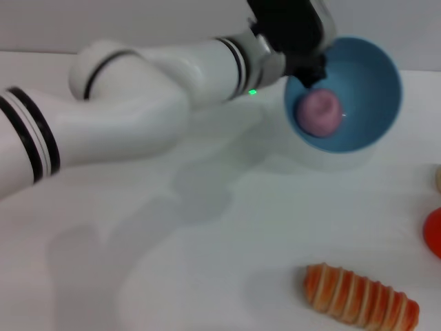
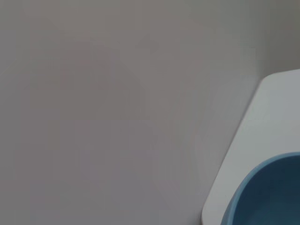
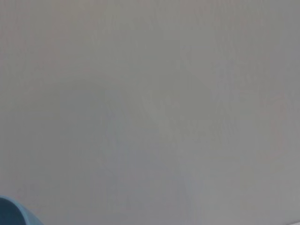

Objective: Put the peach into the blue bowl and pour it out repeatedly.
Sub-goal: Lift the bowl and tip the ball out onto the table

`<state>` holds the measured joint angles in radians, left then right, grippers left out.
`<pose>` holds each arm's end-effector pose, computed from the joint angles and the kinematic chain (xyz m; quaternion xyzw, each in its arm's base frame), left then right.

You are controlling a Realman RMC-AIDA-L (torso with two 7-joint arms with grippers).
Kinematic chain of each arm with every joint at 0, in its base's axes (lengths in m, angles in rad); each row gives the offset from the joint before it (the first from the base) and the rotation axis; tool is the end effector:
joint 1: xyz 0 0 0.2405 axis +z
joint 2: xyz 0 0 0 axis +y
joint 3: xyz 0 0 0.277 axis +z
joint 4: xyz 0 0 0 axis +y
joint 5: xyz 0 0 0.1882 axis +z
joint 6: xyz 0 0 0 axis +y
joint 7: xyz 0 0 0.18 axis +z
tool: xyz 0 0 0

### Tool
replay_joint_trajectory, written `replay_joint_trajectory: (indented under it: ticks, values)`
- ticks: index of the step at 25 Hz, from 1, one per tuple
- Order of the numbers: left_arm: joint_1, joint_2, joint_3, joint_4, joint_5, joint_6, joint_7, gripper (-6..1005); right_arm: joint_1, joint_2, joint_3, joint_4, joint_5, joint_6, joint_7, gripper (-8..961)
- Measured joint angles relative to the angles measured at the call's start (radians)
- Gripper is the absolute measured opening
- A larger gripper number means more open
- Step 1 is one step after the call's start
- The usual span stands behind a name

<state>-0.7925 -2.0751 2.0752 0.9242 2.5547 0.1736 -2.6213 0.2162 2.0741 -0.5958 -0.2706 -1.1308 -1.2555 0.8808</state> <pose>-0.1017 0.4356 -0.1398 -0.9248 0.0204 -0.0517 0.3763 0.3896 0.2946 0.0250 -0.6672 0.3751 0.3651 0.5300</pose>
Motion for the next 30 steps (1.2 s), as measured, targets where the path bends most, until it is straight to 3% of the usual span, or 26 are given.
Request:
replay_joint_trajectory:
  ticks: [5,10,18,30]
  values:
    - [0.029,-0.002,0.107,0.034,0.164,-0.098,0.076,-1,-0.008,0.000,0.017,0.028,0.001,-0.016,-0.016,740]
    - [0.065,-0.003,0.168,0.062,0.224,-0.179,0.253,0,-0.006,-0.001,0.020,0.034,0.001,-0.009,-0.018,739]
    - [0.134,-0.003,0.242,0.018,0.226,-0.474,0.495,-1,0.000,-0.002,0.032,0.037,0.002,-0.008,-0.018,739]
    - [0.172,-0.003,0.327,-0.024,0.220,-0.615,0.611,0,0.020,-0.002,0.054,0.059,0.002,-0.007,-0.027,738]
